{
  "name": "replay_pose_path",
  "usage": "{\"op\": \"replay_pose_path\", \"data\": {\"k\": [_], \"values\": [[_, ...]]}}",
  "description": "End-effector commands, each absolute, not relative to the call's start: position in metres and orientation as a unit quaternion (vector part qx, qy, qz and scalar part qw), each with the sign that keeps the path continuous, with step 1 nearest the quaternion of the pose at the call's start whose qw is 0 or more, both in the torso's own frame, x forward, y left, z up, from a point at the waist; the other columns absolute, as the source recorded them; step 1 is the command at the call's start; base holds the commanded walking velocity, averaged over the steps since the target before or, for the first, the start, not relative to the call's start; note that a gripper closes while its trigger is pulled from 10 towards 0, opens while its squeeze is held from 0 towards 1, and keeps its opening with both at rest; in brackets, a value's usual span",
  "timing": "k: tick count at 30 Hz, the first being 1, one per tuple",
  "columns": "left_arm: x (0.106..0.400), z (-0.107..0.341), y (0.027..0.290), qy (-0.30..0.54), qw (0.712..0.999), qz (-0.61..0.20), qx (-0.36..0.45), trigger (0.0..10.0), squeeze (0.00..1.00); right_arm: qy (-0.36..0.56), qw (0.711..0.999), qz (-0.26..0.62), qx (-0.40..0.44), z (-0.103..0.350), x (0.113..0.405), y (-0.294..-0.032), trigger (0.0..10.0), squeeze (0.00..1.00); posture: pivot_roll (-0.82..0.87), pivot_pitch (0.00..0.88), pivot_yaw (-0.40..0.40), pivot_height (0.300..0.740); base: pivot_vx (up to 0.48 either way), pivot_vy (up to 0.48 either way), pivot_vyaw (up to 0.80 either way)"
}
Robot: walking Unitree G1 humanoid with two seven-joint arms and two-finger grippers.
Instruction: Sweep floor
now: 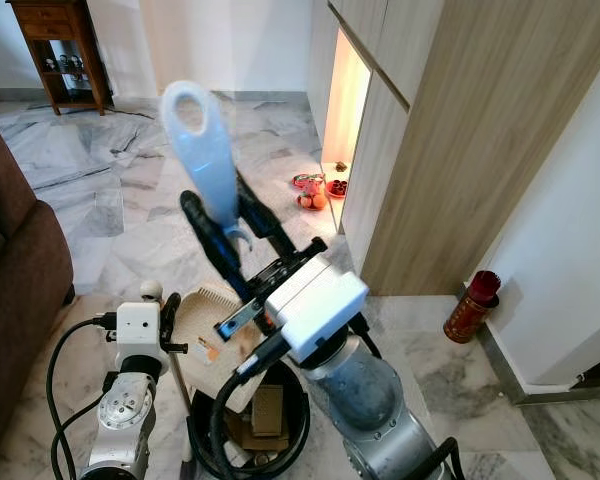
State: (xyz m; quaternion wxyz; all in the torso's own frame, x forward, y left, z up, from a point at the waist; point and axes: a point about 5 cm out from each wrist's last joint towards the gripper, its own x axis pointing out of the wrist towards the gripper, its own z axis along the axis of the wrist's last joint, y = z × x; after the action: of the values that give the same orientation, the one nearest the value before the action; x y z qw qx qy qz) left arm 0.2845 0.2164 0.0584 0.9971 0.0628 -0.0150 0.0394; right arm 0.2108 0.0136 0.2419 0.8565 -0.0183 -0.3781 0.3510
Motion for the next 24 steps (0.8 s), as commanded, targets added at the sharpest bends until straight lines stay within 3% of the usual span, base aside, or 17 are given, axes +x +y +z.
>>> {"op": "replay_pose_path", "data": {"k": [1, 8, 15, 24], "values": [[0.290, 0.066, 0.213, -0.033, 0.997, 0.033, 0.061, 10.0, 0.00, -0.433, 0.832, 0.347, -0.008, 0.261, 0.198, 0.012, 10.0, 0.00, -0.01, 0.000, -0.038, 0.740, 0.000, 0.000, 0.00], [0.290, 0.066, 0.213, -0.035, 0.997, 0.033, 0.061, 10.0, 0.00, -0.444, 0.822, 0.355, -0.041, 0.259, 0.197, 0.015, 10.0, 0.00, -0.01, 0.000, -0.038, 0.740, 0.000, 0.000, 0.00], [0.290, 0.065, 0.212, -0.034, 0.997, 0.030, 0.060, 10.0, 0.00, -0.425, 0.839, 0.338, -0.046, 0.253, 0.206, 0.009, 10.0, 0.00, -0.01, 0.000, -0.038, 0.740, 0.000, 0.000, 0.00], [0.291, 0.064, 0.210, -0.034, 0.997, 0.032, 0.058, 10.0, 0.00, -0.390, 0.883, 0.252, -0.069, 0.241, 0.243, -0.026, 10.0, 0.00, 0.00, 0.000, -0.049, 0.740, 0.000, 0.000, 0.00]]}}
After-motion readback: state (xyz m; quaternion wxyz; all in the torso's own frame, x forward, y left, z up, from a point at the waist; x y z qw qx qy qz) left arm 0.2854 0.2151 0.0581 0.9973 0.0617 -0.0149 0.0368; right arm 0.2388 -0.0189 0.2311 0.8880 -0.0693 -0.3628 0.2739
